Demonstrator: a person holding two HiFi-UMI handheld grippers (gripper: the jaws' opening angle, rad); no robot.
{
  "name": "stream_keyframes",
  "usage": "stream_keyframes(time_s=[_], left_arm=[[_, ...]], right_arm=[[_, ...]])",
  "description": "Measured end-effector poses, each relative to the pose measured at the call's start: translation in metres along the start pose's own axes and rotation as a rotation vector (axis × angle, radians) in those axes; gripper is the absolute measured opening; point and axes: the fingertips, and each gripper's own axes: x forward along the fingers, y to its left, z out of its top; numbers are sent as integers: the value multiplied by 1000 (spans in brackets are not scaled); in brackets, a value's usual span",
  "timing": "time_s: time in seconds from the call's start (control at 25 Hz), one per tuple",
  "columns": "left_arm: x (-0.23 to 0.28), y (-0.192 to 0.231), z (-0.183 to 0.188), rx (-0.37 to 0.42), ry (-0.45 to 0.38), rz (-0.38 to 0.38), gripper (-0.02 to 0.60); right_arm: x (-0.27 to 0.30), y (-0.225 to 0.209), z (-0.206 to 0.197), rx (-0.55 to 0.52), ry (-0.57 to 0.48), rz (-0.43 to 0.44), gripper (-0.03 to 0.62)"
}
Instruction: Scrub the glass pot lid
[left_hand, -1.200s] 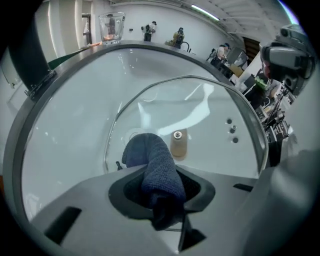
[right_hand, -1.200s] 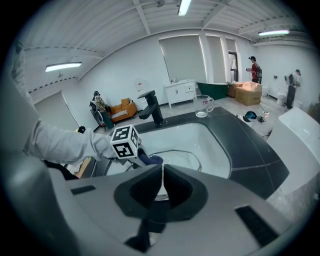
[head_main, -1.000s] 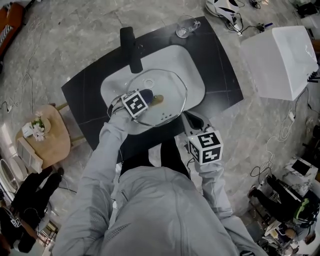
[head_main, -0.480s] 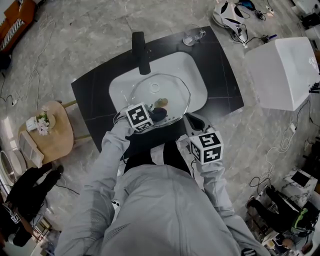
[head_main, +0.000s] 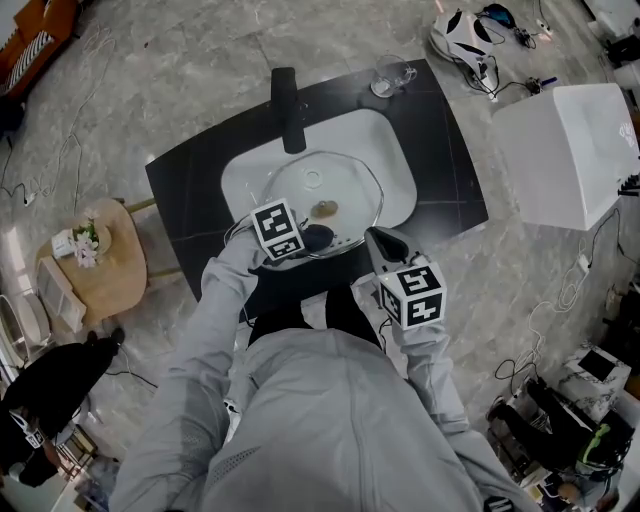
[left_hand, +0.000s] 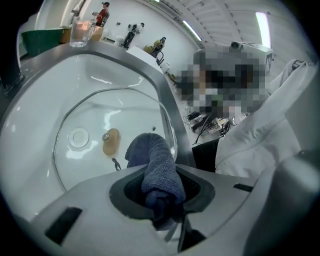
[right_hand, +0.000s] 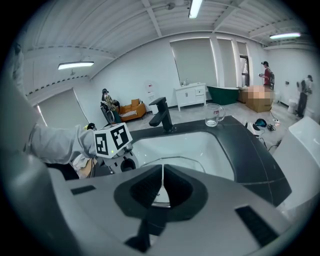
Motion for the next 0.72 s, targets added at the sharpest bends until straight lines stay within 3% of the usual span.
stream_keyframes(time_s=[0.2,0.4,0.56,0.72], left_arm=[[-6,25,-25,-84,78,24,114],[-13,52,-51,-104,190,86,114],[-15,70,-56,-122,203,118,114],[-19,94,-59,-161,201,210,114]], right_arm=[[4,-4,-2,10,12,-4,31],[8,-8,-6,23,24,-6,31],[12,-14,-5,33,30,-14,31],[14,-20,-5,42,36,-22,31]])
